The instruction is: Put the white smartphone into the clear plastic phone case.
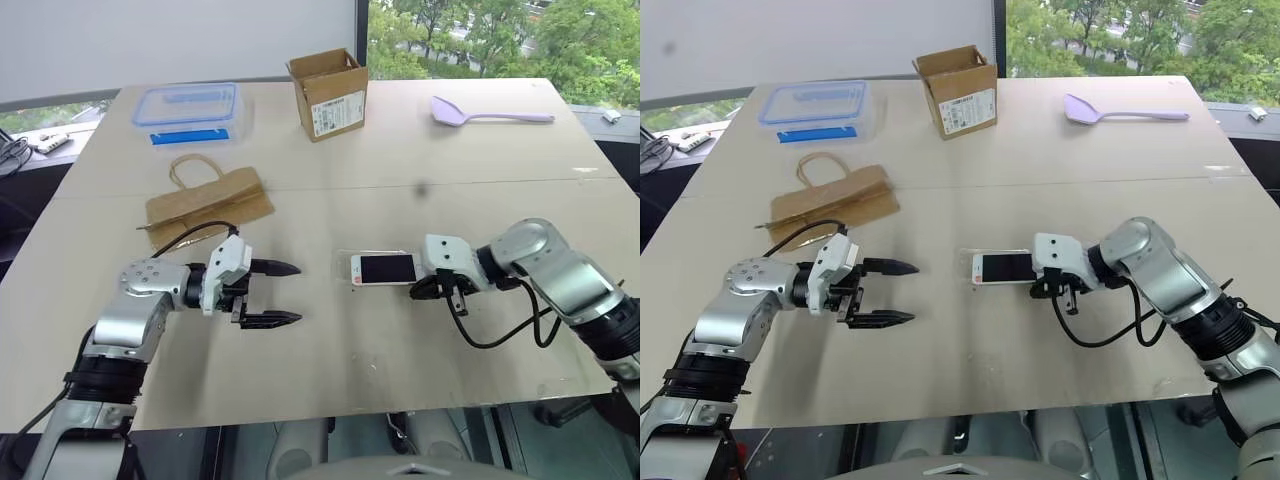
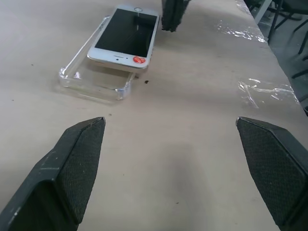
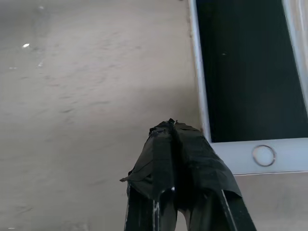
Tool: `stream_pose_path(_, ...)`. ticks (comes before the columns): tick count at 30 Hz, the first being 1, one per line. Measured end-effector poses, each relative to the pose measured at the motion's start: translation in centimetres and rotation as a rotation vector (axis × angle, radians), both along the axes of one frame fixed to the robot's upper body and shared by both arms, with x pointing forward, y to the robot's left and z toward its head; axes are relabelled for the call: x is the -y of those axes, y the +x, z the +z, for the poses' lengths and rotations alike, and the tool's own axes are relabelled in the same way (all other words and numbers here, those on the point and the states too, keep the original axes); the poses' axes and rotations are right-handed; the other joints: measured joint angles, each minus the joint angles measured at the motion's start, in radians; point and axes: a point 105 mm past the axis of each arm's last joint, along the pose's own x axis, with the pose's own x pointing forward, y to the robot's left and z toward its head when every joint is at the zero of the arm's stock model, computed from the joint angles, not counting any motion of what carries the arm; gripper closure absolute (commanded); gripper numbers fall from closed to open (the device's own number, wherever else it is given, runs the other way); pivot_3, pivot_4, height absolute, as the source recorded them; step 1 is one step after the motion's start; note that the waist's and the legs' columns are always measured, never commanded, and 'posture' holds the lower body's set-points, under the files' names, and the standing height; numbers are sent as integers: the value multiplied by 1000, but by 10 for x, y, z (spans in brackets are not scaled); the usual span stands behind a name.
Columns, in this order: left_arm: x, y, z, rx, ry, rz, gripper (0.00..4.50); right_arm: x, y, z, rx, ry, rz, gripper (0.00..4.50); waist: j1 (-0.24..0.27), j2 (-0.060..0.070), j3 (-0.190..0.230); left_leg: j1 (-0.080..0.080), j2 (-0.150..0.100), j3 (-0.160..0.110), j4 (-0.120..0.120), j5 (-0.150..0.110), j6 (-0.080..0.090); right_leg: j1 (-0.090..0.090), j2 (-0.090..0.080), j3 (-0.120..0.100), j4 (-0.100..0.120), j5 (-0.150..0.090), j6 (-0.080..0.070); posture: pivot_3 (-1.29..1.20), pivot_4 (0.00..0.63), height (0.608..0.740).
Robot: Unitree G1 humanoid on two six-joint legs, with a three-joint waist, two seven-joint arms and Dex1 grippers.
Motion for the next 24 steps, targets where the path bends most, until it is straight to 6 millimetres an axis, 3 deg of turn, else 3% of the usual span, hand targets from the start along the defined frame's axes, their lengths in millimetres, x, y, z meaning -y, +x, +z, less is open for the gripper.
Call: stream_pose_path(24,1,0,1,5,1,-4,0,-53,5,3,34,108,20,4445,1,0,0,0,0,0,0,0,0,0,0,0,0,0,0,0,150,740)
